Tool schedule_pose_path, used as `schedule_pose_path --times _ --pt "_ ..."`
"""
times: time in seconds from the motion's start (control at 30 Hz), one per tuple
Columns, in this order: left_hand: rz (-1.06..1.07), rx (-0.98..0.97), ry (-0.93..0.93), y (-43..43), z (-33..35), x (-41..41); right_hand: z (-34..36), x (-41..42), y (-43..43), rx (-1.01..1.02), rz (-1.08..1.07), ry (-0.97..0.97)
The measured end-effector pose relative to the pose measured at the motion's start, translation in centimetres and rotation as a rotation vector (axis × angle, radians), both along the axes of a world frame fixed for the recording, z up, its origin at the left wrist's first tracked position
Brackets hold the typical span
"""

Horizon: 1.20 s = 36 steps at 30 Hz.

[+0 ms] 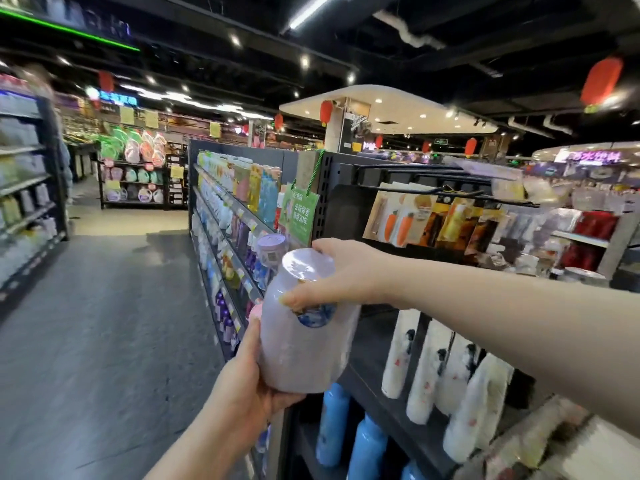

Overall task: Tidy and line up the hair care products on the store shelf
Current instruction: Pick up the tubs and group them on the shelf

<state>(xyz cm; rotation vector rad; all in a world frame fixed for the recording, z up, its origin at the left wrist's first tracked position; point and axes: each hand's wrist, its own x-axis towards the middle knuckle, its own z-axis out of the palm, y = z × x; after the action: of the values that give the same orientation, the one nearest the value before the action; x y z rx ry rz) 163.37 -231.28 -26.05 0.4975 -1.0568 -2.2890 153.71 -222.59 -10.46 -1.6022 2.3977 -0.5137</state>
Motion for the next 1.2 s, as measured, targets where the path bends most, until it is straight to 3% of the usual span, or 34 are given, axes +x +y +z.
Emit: schedule_pose_path --times 0.27,0.67,0.93,1.2 --pt "-0.228 0.012 -0.090 14.3 1.1 5.9 0.6 5.3 17.4 -0.034 -0.086 -0.152" --pt "-0.756 -0.052 -0.227 35.8 3.6 2.7 0.6 7.9 42.7 -0.239 -0.602 -0.243" --pt "-0.903 -0.080 -0.234 42.6 3.1 -4.7 -0.8 3.3 49.9 -0.378 -0.810 -0.240" --pt "-0.952 -0.031 -0.305 45.2 3.9 -17.4 -1.6 -9.1 52.7 -0.436 -0.849 -0.204"
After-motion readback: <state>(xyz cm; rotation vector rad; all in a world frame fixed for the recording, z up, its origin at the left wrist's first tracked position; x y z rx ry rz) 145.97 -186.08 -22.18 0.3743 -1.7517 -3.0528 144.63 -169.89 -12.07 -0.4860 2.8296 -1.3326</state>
